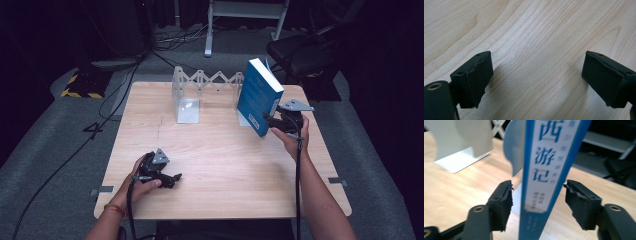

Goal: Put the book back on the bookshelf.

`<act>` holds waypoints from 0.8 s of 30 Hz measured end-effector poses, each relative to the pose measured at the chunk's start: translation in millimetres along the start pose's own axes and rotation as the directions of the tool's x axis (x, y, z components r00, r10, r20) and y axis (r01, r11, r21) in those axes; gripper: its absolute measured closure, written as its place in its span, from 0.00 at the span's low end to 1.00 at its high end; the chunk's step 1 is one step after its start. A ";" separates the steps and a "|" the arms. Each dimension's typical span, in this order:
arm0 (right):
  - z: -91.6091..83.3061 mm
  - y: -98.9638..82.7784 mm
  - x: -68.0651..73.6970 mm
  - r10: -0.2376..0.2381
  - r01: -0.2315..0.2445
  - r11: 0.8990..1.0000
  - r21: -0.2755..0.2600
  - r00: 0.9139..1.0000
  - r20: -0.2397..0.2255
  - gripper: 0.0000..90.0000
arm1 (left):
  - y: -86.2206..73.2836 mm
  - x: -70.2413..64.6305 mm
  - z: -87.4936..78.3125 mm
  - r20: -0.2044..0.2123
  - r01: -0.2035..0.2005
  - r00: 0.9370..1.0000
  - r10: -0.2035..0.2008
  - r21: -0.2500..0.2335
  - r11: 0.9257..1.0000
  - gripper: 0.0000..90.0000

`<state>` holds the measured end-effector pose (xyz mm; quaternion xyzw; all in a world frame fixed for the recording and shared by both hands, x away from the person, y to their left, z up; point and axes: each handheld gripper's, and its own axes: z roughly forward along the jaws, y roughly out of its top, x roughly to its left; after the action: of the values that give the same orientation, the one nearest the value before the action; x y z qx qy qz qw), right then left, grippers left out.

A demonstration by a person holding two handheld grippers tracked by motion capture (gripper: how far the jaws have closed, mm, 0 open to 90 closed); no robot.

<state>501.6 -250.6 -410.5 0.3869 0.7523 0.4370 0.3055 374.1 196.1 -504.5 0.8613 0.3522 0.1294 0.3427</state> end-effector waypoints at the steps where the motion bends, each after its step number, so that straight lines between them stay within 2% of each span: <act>1: -0.6 0.3 -0.4 -0.003 0.003 1.000 0.012 1.000 -0.013 0.41 | 0.0 0.0 0.0 0.000 0.000 1.000 0.000 0.000 1.000 0.12; 3: -3.5 1.7 -0.2 -0.026 0.025 0.999 0.028 1.000 0.017 0.40 | 0.0 0.0 0.0 0.000 -0.001 1.000 0.001 0.000 1.000 0.12; 4: -3.5 1.7 -0.2 -0.026 0.025 0.999 0.028 1.000 0.017 0.40 | 0.0 0.0 0.0 0.000 -0.001 1.000 0.001 0.000 1.000 0.12; 6: -5.6 2.6 -1.6 -0.018 0.018 0.999 0.044 1.000 -0.003 0.38 | 0.0 0.0 0.0 0.000 0.000 1.000 0.000 0.000 1.000 0.12; 13: -14.5 5.0 -3.5 -0.035 0.036 0.995 0.091 0.999 -0.015 0.34 | 0.0 0.1 0.0 0.000 -0.001 1.000 0.001 0.000 1.000 0.12; 18: -22.0 5.5 -1.3 -0.050 0.057 0.991 0.123 0.997 -0.055 0.34 | 0.0 0.1 0.1 0.000 -0.001 1.000 0.001 0.000 1.000 0.12; 20: -22.9 5.5 -0.6 -0.058 0.065 0.989 0.129 0.997 -0.057 0.33 | 0.2 0.5 -0.2 -0.006 -0.007 1.000 0.007 0.002 1.000 0.12; 24: -30.4 4.4 3.5 -0.098 0.110 0.979 0.172 0.992 -0.080 0.32 | 0.2 0.5 -0.2 -0.006 -0.008 1.000 0.008 0.002 1.000 0.12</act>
<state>476.8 -259.0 -393.9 0.3568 0.8176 0.3656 0.2656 374.5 196.4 -504.3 0.8625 0.3500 0.1329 0.3405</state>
